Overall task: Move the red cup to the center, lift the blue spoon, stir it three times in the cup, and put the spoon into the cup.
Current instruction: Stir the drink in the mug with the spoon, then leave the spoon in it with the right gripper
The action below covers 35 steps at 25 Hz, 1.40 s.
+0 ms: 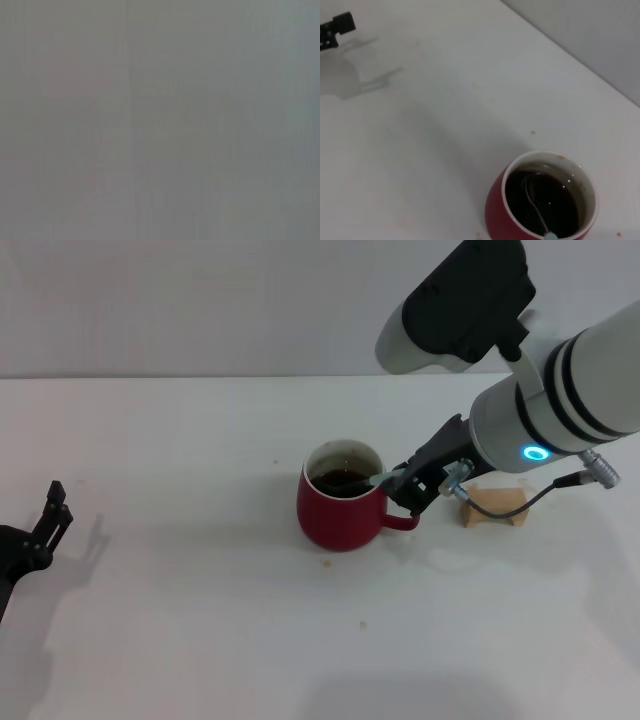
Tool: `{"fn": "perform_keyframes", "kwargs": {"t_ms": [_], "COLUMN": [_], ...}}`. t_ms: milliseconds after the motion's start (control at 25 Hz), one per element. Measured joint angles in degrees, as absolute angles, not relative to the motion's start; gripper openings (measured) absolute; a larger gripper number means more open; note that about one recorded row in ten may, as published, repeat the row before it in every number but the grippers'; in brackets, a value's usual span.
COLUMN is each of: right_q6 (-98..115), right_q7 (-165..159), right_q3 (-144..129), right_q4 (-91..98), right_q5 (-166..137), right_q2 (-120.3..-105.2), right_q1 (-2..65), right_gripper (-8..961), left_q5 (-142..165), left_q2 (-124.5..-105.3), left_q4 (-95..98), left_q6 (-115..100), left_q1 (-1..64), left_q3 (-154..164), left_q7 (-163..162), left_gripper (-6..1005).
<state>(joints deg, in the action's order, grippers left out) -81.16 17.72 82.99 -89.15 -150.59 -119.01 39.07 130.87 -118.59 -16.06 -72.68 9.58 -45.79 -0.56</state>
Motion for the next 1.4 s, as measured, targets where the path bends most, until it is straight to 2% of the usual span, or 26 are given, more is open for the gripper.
{"fn": "perform_keyframes", "kwargs": {"t_ms": [640, 1400], "right_q6": [-77.20, -79.23], "right_q7": [18.07, 18.11], "right_q3": [82.85, 84.33], "right_q4": [-84.30, -84.73], "right_q5": [-150.75, -150.99], "right_q2": [-118.92, -118.76], "right_q1": [40.98, 40.21], "right_gripper": [131, 131], "left_q5": [130.86, 130.87], "left_q2": [-118.56, -118.56], "left_q4": [-15.70, -15.55], "left_q6": [-72.97, -72.95], "left_q1": [9.40, 9.48], "left_q3": [-45.79, -45.79], "left_q7": [-0.54, -0.18], "left_gripper": [858, 858]}}
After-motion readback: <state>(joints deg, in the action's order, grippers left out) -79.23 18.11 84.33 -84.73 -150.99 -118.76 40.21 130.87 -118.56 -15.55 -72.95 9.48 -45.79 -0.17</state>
